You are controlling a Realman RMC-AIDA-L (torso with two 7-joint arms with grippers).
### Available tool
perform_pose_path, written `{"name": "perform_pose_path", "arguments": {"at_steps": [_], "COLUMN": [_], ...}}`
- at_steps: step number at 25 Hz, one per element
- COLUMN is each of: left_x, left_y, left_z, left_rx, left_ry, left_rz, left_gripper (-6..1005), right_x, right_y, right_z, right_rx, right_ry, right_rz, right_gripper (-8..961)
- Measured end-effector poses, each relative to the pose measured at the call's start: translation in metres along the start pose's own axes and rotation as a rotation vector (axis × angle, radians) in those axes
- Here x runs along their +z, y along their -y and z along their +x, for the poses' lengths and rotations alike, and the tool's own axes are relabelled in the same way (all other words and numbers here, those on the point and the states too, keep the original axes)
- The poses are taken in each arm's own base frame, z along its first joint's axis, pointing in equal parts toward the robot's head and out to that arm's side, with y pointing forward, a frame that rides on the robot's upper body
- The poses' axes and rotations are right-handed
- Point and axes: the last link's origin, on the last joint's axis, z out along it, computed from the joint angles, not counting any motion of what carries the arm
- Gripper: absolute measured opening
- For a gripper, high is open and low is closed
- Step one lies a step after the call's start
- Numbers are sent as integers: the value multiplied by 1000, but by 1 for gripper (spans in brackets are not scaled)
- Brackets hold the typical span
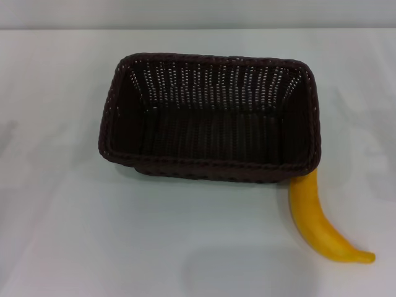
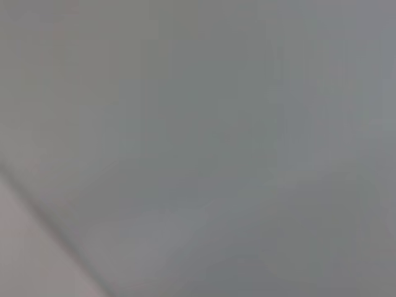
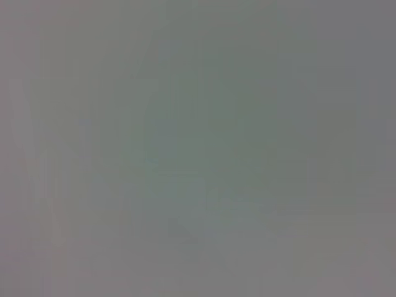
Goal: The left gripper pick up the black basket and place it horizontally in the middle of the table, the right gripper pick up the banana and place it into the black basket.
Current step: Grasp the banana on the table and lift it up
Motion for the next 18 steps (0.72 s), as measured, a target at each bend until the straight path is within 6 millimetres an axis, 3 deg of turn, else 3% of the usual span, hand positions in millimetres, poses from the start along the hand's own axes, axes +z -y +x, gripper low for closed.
{"name": "perform_pose_path", "arguments": {"at_steps": [1, 8, 15, 18], "left_x": [-9, -21, -18, -17], "left_y": [5, 19, 25, 26], "left_z": [-2, -8, -9, -9], "left_rx": [99, 338, 451, 467], "left_ry": [-131, -302, -405, -454], "left_rz": [8, 122, 199, 222], "left_gripper": [542, 543, 570, 811], "right_x": [-2, -8, -16, -23], "right_y": [3, 10, -14, -32], "right_z": [-7, -59, -82, -88], "right_rx": [12, 47, -90, -150], "right_ry": [-9, -273, -648, -752], "right_rz": [-26, -271, -323, -279], "right_gripper": [818, 812, 794, 795]}}
